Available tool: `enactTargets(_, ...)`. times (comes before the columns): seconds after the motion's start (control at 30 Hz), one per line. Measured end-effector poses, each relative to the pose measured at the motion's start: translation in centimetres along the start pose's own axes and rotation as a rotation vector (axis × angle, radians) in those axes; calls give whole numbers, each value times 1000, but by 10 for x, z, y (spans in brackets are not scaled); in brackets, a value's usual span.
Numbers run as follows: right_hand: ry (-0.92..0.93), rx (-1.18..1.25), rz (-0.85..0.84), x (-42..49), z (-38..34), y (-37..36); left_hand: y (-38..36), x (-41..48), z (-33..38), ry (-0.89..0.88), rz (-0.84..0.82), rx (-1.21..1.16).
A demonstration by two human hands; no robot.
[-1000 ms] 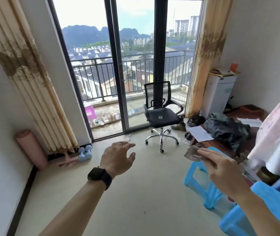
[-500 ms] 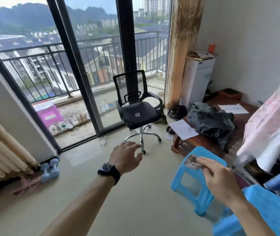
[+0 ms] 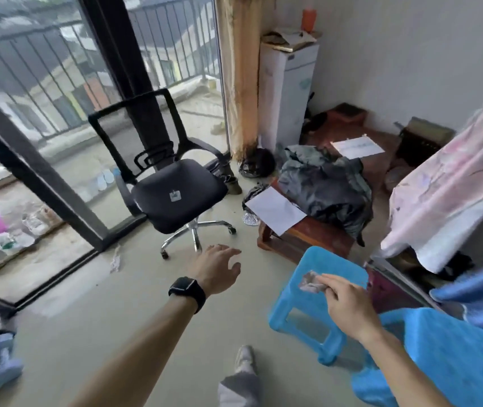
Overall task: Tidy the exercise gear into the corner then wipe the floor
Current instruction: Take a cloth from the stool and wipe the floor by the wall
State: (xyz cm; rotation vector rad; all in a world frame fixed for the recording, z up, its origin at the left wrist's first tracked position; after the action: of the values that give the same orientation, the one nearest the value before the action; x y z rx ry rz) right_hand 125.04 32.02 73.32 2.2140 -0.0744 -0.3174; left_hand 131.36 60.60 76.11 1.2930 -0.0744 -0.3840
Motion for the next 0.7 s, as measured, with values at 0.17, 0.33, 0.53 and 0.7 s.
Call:
enactTargets(0.17,-279,37,-12,85,47,-48,-68,137,-10,-129,-247,14)
enactTargets(0.33,-528,5,-177,131,106,-98,-150,221,9,-227,-473,-20)
enactTargets(0.53,-687,57,-205,186,199,-155,-268,275,32,-341,-622,41)
enactTargets(0.7,-558,89,150,240,261,-183,-359,312,53,-481,-549,127)
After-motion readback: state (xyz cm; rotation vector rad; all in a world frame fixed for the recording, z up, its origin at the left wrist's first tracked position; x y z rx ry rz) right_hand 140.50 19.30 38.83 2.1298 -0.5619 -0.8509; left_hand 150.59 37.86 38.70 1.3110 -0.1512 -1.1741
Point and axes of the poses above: each hand's wrist, its own x-axis towards the middle knuckle, its own y-axis out of the back of the hand, z = x × y, the point moved 2 cm from there along x, towards the middle knuckle, and after that the axes turned 10 degrees about -y, right-handed, at the moved point
